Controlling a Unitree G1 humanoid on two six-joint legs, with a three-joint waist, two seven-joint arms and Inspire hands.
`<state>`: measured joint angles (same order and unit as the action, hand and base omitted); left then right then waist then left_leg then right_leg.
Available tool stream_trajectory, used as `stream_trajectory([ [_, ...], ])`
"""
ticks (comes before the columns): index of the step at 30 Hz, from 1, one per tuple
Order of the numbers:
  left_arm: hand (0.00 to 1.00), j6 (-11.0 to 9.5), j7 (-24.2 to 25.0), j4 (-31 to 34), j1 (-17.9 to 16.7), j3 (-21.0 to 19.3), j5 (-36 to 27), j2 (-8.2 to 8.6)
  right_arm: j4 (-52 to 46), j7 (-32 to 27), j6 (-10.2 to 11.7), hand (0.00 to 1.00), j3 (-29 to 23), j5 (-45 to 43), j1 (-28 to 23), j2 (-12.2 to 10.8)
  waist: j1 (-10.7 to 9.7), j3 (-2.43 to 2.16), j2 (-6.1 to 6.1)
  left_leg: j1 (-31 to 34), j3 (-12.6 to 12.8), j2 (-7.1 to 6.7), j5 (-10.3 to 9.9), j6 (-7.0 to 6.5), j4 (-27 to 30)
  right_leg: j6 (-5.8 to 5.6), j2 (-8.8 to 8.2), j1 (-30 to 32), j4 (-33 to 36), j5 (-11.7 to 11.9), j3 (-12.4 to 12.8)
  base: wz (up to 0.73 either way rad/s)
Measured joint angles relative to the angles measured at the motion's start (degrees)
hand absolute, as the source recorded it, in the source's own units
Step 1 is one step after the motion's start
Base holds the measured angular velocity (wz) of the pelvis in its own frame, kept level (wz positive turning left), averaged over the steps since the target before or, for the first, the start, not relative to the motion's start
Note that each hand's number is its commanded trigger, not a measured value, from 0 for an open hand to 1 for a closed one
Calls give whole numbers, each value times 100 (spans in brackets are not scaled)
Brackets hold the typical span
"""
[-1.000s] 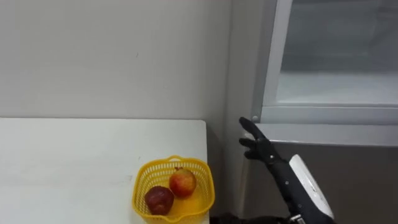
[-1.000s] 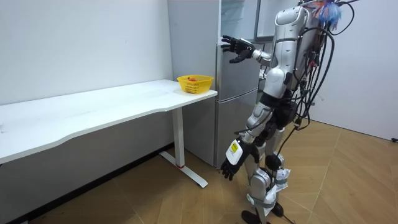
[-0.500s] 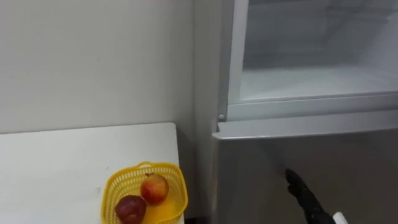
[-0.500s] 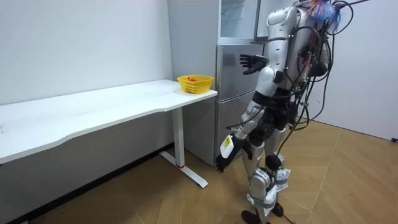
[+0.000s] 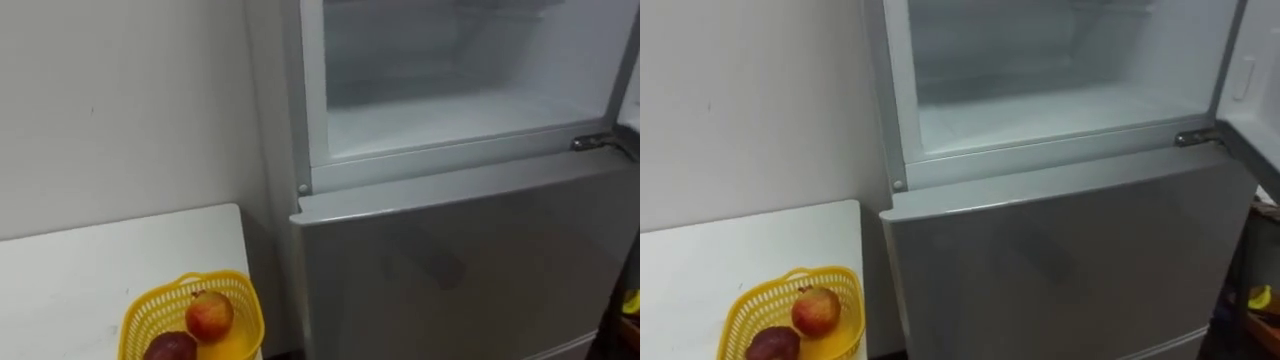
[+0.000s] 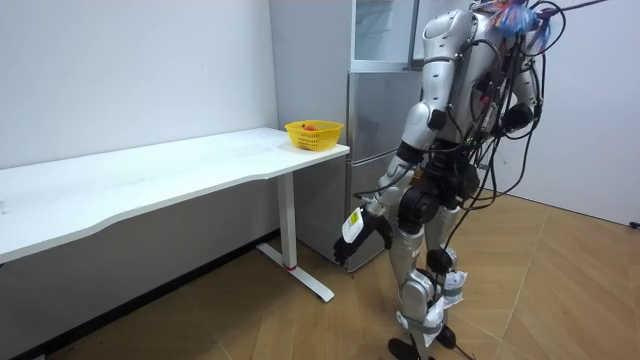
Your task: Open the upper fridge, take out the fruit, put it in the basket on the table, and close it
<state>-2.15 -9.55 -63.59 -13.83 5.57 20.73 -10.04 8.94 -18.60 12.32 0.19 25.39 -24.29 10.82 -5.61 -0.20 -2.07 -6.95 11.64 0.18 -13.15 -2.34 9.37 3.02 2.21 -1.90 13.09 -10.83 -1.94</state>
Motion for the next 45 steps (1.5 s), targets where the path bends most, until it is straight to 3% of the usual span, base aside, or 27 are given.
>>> stream_trajectory([
  [10,0,2,19,346,-195,-163,-131,-21,247,-1060,7,0,-1116,2483,251,-4,-136,-2,267,45,-74,-9,-4,9,27,13,-25,57,64,-66,-60,3],
  [13,0,2,70,426,-227,-585,-161,-38,240,-1313,8,0,-1639,3183,513,42,-196,0,375,73,-81,-8,-4,9,15,13,-22,92,75,-75,-72,0],
  [17,0,-15,135,805,-412,-988,-252,-104,239,-1573,29,0,-2307,4353,779,278,-204,8,512,73,-87,-7,-4,10,11,19,-12,83,55,-76,-67,0],
  [23,0,-42,128,839,-485,-1523,-288,-170,164,-1811,80,0,-3406,5108,1275,412,-257,2,622,164,-89,-11,-4,9,16,19,-26,118,50,-76,-121,1],
  [35,0,35,183,848,-508,-1951,-142,-159,-330,-1669,140,0,-4208,5632,1768,486,-250,-9,505,203,-106,-8,-3,11,23,26,-18,198,53,-85,-103,1],
  [38,0,30,183,829,-510,-2128,-101,-97,-472,-1469,192,0,-4245,5634,1874,489,-241,-13,500,217,-95,-7,1,16,45,28,-20,170,66,-85,-111,0],
  [45,0,2,158,722,-548,-2103,14,9,-1239,-907,216,0,-4200,5635,1929,492,-182,-10,515,224,-101,2,0,17,111,33,-42,165,46,-82,-192,3],
])
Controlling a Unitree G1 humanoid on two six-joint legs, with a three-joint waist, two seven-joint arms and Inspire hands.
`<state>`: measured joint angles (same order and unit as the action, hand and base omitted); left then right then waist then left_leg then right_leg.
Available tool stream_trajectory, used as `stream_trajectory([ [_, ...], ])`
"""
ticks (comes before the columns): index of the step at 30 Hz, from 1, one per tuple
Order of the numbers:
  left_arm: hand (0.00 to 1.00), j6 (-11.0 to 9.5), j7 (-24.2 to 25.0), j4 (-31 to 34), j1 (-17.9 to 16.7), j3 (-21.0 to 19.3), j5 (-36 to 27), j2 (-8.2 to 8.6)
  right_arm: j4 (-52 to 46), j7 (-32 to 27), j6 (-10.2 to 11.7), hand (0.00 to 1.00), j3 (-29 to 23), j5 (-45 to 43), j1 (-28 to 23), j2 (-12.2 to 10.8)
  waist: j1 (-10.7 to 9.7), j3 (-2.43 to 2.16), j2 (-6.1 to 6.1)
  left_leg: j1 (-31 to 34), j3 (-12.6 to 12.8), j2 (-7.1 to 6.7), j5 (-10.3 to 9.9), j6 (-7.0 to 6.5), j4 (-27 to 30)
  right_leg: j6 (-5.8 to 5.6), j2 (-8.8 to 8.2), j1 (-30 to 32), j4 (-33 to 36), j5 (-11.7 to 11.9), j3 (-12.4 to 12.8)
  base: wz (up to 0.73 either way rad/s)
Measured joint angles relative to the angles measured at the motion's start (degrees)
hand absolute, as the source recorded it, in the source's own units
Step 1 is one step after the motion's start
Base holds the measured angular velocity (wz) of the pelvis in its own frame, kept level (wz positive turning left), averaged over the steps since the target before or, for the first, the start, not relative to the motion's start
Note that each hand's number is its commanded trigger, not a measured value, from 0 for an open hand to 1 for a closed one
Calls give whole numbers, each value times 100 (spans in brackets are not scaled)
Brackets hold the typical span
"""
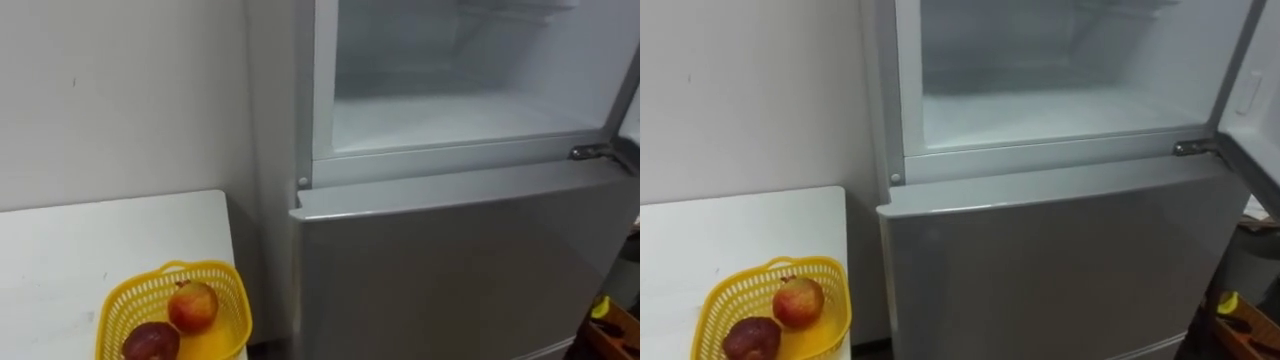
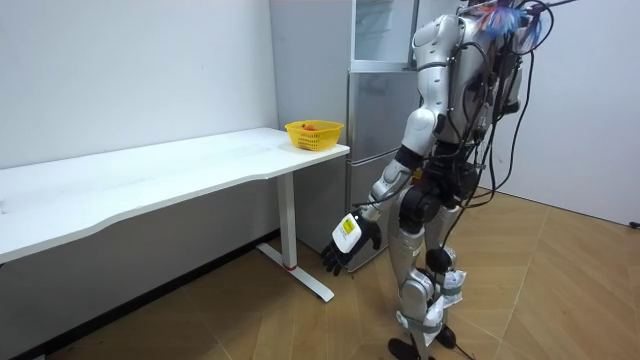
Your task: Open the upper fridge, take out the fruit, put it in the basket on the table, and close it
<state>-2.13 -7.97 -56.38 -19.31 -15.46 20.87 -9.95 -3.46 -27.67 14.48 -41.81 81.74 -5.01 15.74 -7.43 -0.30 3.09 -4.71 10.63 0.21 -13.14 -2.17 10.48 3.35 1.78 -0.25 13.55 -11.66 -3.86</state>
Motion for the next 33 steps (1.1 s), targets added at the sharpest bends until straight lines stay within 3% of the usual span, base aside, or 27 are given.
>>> stream_trajectory([
  [8,0,-39,-5,-132,-9,71,5,37,-553,919,-3,0,445,77,241,22,31,-4,-61,12,-21,-4,0,0,3,7,-29,17,36,2,-88,3],
  [16,0,-107,-26,-179,0,71,219,47,-999,1283,42,0,613,-382,286,59,162,-23,-98,-7,-21,-4,2,2,35,9,-28,7,50,3,-87,0],
  [21,0,-115,26,-359,18,74,287,50,-1049,1865,-26,0,989,-580,285,233,165,-14,-68,-2,-22,-4,3,3,47,10,-35,0,54,4,-97,0],
  [25,0,-114,153,-430,64,73,298,17,-1076,2426,-139,0,1139,-1055,262,315,151,15,46,20,-154,-10,2,3,106,12,-59,-70,11,5,-232,17],
  [29,0,-97,228,-429,129,118,361,8,-1121,2827,-213,0,1371,-1510,256,495,249,-3,128,71,-242,-12,1,5,119,14,-59,-78,-2,6,-272,9],
  [33,0,-59,226,-430,194,171,354,-23,-1117,3171,-333,0,1497,-1718,248,507,297,-21,133,86,-251,-10,1,5,123,22,-57,-89,5,10,-276,0],
])
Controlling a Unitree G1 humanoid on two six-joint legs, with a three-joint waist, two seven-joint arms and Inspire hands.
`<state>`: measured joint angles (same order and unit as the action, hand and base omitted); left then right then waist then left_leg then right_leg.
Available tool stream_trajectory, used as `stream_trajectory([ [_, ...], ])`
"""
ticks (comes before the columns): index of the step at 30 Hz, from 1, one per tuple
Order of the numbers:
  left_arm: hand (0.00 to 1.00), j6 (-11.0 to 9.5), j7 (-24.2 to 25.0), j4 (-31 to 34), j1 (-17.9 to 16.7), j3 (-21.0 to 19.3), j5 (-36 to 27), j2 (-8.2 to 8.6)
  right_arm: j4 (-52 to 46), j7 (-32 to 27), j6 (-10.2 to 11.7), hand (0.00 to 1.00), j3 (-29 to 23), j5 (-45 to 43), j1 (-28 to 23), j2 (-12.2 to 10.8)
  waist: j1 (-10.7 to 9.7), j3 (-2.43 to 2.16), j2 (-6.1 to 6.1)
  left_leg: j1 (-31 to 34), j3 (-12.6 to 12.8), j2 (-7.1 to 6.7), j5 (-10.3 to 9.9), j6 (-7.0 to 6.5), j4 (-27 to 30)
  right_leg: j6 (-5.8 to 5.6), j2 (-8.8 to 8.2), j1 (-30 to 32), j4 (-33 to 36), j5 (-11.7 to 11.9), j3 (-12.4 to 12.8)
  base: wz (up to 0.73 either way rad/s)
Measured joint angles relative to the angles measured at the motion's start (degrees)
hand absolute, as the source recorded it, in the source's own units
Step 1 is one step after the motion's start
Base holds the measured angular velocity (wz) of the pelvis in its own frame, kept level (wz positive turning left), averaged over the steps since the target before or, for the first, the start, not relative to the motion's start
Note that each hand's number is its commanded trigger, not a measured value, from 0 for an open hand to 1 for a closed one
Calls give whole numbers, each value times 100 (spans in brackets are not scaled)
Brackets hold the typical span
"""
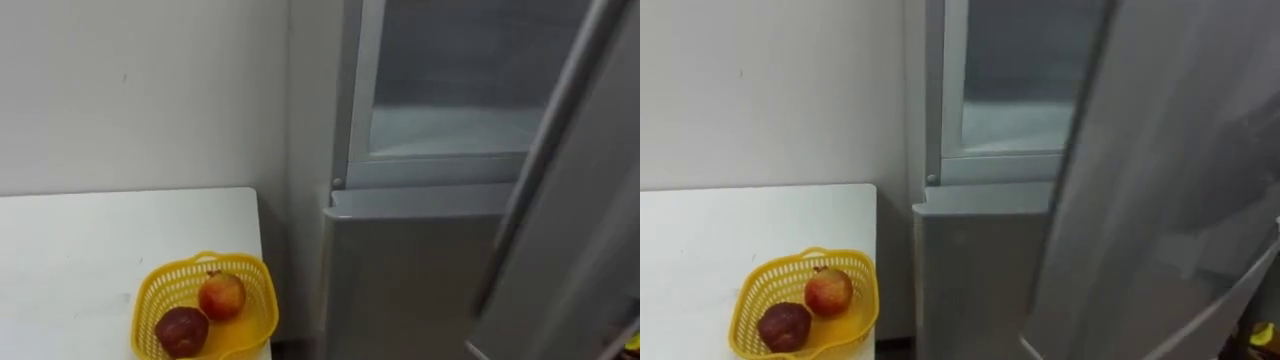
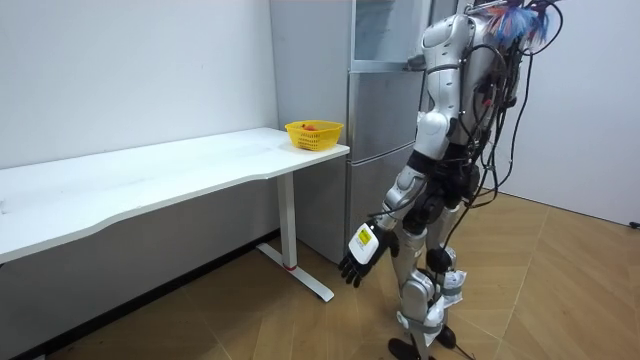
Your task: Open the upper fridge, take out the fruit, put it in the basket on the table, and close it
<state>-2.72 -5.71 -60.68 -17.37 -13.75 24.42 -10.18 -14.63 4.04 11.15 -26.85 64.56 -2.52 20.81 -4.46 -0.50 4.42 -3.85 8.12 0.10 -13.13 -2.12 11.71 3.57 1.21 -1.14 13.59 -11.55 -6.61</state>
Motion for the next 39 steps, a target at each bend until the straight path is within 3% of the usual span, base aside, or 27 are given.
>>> stream_trajectory([
  [3,0,25,17,1,26,173,1,-92,5,267,-61,0,302,-270,-14,102,8,-3,10,-5,0,0,1,1,0,1,-1,-7,10,1,-3,0],
  [6,0,27,27,0,42,219,7,-191,5,669,-257,0,646,-644,-53,227,33,15,60,-54,4,2,2,2,-14,1,1,-26,1,0,1,-2],
  [10,0,30,29,18,100,327,10,-253,-2,1167,-518,0,1114,-1042,-56,381,233,23,113,-72,15,-1,1,2,-43,-1,0,-15,-15,2,2,-2],
  [11,0,33,25,35,101,326,10,-257,-8,1233,-491,0,1141,-1146,-78,368,290,28,150,-77,2,-2,1,2,-39,1,1,-23,-27,7,-3,5],
  [22,0,238,148,12,120,393,2,-263,10,1284,-562,0,1209,-1231,-62,388,418,34,159,-83,-35,5,2,0,-36,3,12,-122,-121,70,-59,0],
  [30,0,242,127,5,6,386,11,-256,12,1236,-563,0,1197,-1259,-77,388,443,32,150,-92,-61,13,4,3,-29,10,17,-174,-186,98,-99,3],
  [39,0,168,-57,18,-50,372,10,-240,15,533,-561,0,867,-1293,-74,383,326,21,113,-49,-100,2,3,0,2,-4,-9,-192,-201,102,-154,5],
])
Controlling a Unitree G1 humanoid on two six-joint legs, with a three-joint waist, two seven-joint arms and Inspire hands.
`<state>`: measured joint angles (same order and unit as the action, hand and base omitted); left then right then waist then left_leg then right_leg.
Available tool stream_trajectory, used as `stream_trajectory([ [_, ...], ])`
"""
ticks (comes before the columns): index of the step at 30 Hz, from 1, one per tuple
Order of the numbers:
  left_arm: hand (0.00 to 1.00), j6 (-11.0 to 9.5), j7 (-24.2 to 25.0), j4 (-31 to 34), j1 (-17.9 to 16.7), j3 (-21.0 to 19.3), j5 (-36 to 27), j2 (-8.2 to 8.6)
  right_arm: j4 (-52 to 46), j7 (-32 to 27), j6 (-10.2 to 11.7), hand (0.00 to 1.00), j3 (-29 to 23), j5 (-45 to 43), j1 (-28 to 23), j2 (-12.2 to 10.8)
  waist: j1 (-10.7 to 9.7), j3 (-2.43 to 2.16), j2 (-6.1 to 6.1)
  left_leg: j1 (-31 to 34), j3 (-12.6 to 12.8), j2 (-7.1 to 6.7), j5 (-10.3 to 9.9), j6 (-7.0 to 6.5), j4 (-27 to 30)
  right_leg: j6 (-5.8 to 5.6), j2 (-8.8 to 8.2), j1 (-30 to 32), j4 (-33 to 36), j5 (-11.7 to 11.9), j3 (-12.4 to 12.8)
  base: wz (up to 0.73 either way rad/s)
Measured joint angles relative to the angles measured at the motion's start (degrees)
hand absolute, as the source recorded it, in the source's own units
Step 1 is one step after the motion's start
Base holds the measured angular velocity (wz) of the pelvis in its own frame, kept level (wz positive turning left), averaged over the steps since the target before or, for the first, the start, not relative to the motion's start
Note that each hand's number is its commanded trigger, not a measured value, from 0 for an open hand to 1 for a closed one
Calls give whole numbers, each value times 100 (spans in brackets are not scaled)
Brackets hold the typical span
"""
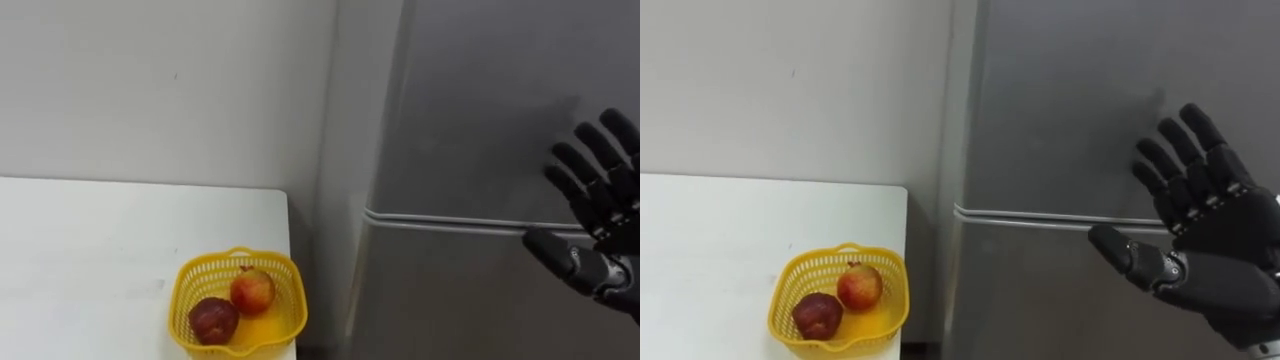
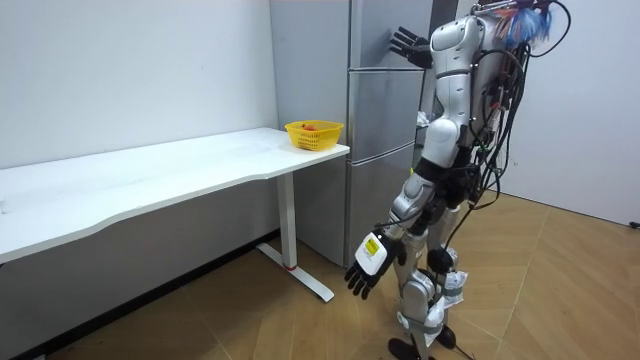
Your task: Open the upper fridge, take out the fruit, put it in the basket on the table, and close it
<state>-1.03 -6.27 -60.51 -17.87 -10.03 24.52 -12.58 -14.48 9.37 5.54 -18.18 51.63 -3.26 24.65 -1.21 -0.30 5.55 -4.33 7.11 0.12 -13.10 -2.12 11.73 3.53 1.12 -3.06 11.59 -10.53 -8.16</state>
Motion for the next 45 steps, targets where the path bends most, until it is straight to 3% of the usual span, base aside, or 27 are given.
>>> stream_trajectory([
  [3,0,-10,-250,30,-64,8,-7,60,14,-685,42,0,-375,94,-17,-7,-86,-23,-49,-11,-7,-3,0,0,1,-6,0,-26,-51,4,-28,6],
  [4,0,-6,-349,-4,-59,9,-27,68,122,-1002,149,0,-485,21,-36,-53,-131,-24,-66,-27,-14,0,0,0,2,-13,11,-111,-93,20,-28,5],
  [7,0,57,-576,15,-43,35,-32,78,496,-1962,274,0,-719,-70,-176,-323,-194,-20,-114,-35,-17,1,-1,1,-19,-13,16,-132,-104,21,-22,1],
  [11,0,203,-733,160,4,71,-27,174,1576,-3144,258,0,-845,-62,-509,-669,-313,-7,-191,-18,-21,-7,-1,0,-46,-21,8,-110,-117,15,-40,1],
  [12,0,233,-734,190,5,71,-15,191,1786,-3274,255,0,-844,-39,-520,-709,-317,-10,-197,-16,-16,-7,-1,1,-50,-21,10,-104,-116,14,-35,-5],
  [14,0,277,-733,183,72,73,-31,262,2877,-3620,260,0,-842,-68,-549,-859,-360,25,-245,-19,-5,-6,0,1,-65,-22,13,-97,-125,13,-16,-2],
  [16,0,301,-722,206,128,76,-33,295,3739,-3718,240,0,-827,-36,-666,-1022,-340,-20,-280,-18,-9,-6,0,1,-92,-22,18,-104,-161,13,-17,0],
  [19,0,330,-667,195,145,74,-11,358,4883,-3885,127,0,-785,271,-771,-1272,-339,-35,-423,-39,-6,-15,2,0,-106,-28,19,-109,-152,4,12,-1],
  [23,0,340,-668,204,69,-59,-19,451,6329,-3840,54,0,-764,221,-862,-1573,-340,-39,-423,-54,-21,-28,4,1,-92,-30,10,-97,-151,-46,16,3],
  [27,0,364,-577,198,-63,-107,-22,526,7373,-3798,-98,0,-766,223,-852,-1625,-333,-31,-335,-141,3,-55,3,1,-105,-51,-21,-109,-25,-165,49,2],
  [30,0,389,-448,204,-69,-306,4,547,8056,-3593,-203,0,-813,171,-864,-1646,-352,-7,-274,-148,-147,-80,2,0,-85,-54,-39,-158,-38,-177,-31,15],
  [34,0,495,-357,205,-96,-382,1,547,8649,-3282,-391,0,-878,-133,-820,-1651,-340,-9,-327,-168,-198,-90,-2,-7,-97,-73,-45,-205,-93,-161,-71,4],
  [39,0,690,-174,201,-139,-380,95,566,8868,-2759,-713,0,-373,-1351,-829,-1650,-308,-13,-411,-199,-219,-90,-1,-9,-155,-63,-52,-212,-88,-146,-128,0],
  [45,0,901,6,90,-12,-67,96,569,8912,-2049,-937,0,810,-3083,-686,-1617,-144,-2,-447,-228,-223,-84,-1,-8,-125,-52,-53,-246,-94,-148,-156,0],
])
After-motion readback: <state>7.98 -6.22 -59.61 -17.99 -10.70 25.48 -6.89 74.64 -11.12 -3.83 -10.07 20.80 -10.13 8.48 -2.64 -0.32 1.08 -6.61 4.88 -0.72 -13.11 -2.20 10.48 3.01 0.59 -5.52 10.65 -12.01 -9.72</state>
